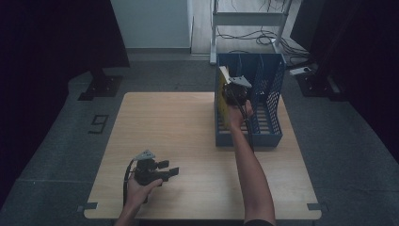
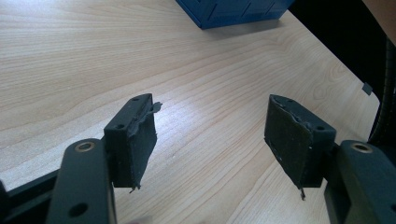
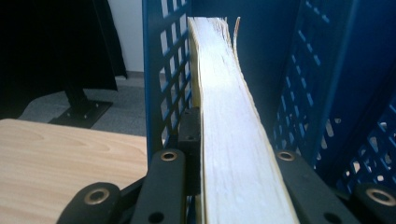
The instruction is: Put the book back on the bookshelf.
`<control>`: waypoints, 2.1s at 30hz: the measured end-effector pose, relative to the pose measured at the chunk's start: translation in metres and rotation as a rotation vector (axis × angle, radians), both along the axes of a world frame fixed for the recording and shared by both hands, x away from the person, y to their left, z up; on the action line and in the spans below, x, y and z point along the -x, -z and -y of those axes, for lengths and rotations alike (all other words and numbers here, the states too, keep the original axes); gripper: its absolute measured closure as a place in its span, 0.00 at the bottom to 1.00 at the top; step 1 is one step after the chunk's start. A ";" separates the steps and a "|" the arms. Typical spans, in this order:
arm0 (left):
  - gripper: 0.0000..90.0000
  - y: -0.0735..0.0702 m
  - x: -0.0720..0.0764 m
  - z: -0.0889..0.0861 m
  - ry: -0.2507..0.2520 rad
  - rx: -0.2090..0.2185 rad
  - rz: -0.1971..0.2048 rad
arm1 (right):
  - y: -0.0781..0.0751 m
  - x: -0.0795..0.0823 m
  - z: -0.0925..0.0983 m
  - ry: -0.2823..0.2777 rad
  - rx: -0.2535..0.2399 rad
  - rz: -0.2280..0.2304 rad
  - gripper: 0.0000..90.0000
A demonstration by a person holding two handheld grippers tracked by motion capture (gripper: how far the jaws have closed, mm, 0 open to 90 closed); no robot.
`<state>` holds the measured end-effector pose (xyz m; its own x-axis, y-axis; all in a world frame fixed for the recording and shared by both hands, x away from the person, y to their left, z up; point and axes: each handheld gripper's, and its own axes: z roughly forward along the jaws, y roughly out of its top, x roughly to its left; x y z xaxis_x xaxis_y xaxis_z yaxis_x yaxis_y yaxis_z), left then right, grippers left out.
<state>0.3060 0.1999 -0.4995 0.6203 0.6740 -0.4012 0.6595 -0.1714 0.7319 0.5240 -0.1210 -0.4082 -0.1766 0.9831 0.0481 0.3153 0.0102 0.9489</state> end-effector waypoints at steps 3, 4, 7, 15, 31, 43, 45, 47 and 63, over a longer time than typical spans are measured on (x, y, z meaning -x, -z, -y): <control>0.37 0.000 0.000 -0.001 0.001 0.002 0.001 | 0.002 -0.005 -0.002 0.009 0.001 -0.004 0.83; 0.37 0.000 0.000 -0.001 0.001 0.002 0.001 | 0.003 -0.006 -0.003 0.010 0.001 -0.005 0.83; 0.37 0.000 0.000 -0.001 0.003 0.001 0.000 | 0.005 -0.011 -0.005 0.014 0.009 -0.006 0.83; 0.37 0.003 -0.001 0.001 0.005 -0.006 -0.008 | 0.007 -0.017 -0.008 0.011 0.013 0.001 0.83; 0.37 0.003 0.001 0.005 0.017 -0.010 -0.013 | 0.018 -0.009 0.000 -0.089 0.017 0.010 0.67; 0.37 0.004 0.000 0.006 0.016 -0.014 -0.015 | 0.015 0.002 0.004 -0.116 0.032 0.047 0.52; 0.37 0.005 0.000 0.006 0.018 -0.016 -0.017 | 0.014 0.003 0.005 -0.121 0.041 0.047 0.51; 0.37 0.005 0.001 0.006 0.019 -0.018 -0.017 | 0.012 0.005 0.005 -0.125 0.040 0.048 0.50; 0.37 0.004 0.001 0.008 0.022 -0.025 -0.014 | 0.010 0.026 0.008 -0.137 0.033 0.049 0.47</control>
